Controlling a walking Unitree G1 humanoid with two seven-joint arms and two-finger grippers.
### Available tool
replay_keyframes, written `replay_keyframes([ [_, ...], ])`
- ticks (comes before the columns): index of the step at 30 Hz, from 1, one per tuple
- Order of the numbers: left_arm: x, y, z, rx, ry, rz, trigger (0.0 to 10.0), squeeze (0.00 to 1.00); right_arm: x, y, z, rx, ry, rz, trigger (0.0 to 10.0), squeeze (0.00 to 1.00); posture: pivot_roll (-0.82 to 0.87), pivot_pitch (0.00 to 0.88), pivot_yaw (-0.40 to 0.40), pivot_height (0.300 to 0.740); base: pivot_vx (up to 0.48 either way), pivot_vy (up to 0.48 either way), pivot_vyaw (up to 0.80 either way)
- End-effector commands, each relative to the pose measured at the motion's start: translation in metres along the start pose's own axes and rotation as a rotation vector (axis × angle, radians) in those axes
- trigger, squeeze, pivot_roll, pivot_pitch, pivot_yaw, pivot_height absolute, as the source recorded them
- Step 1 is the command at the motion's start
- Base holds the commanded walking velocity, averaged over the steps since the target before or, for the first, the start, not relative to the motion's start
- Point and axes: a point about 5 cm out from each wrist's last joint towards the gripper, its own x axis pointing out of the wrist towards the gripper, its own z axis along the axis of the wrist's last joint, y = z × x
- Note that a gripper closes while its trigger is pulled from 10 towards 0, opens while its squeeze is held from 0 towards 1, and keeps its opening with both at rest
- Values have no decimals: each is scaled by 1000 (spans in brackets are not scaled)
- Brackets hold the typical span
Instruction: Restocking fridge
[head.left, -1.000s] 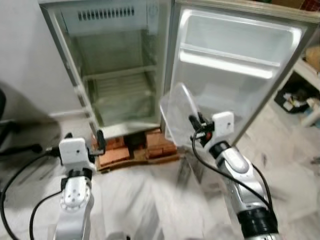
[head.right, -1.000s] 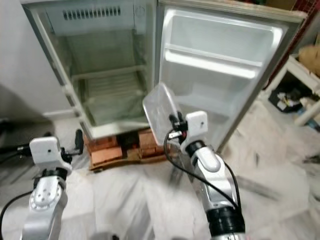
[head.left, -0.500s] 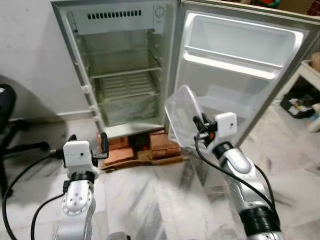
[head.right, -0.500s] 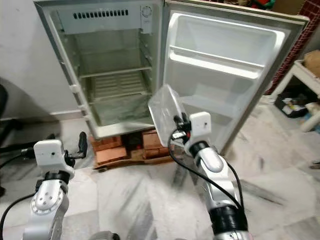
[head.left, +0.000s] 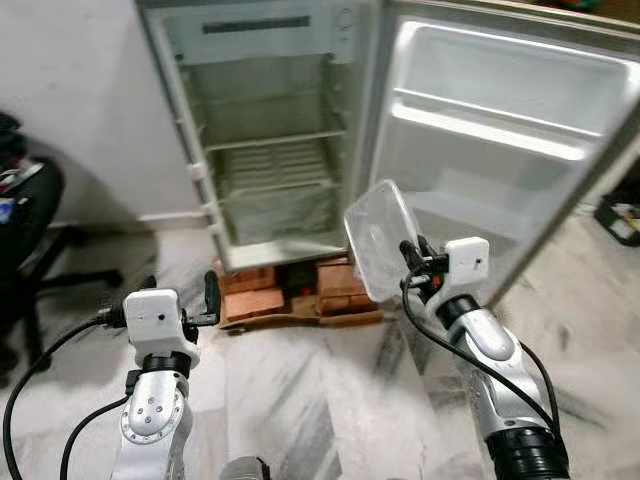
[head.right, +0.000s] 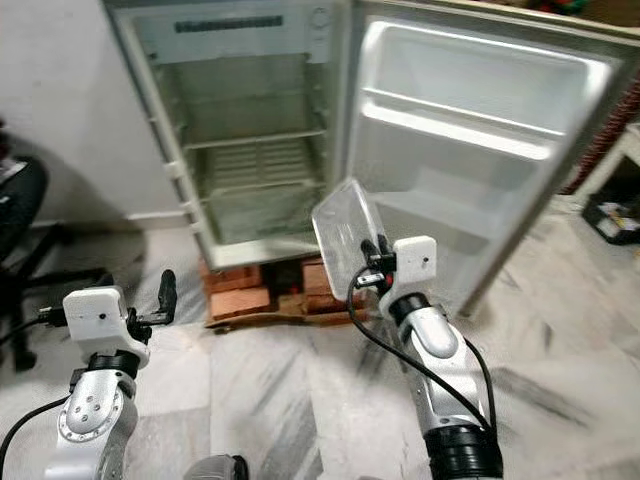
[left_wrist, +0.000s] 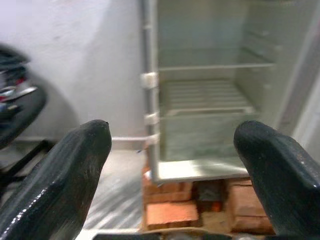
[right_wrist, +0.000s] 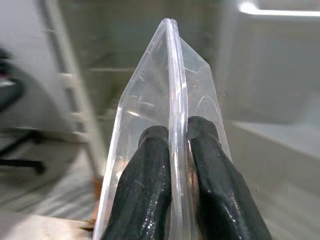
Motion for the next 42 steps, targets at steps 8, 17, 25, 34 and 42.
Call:
replay_keyframes([
  [8, 0, -3, -2, -12, 10, -14, 10000, 0, 3, -2, 7, -17, -23, 11, 10000, 0, -18, 82, 6, 740, 322, 239, 269],
  [17, 2, -4, -1, -21, 7, -11, 10000, 0, 4, 0, 6, -31, -14, 32, 10000, 0, -20, 87, 2, 740, 325, 354, 0],
  [25, 5, -7, 1, -30, -5, -21, 10000, 0, 6, -1, 8, -35, -17, 38, 10000, 0, -25, 83, -3, 740, 335, 344, 0],
  [34, 5, -6, -1, -36, 8, -19, 10000, 0, 7, 1, 7, -28, -13, 48, 10000, 0, -27, 84, 0, 740, 275, 392, 0],
  [42, 5, -8, 1, -26, -5, -55, 10000, 0, 9, 2, 8, -32, -15, 48, 10000, 0, -26, 83, -1, 740, 363, 272, 0],
])
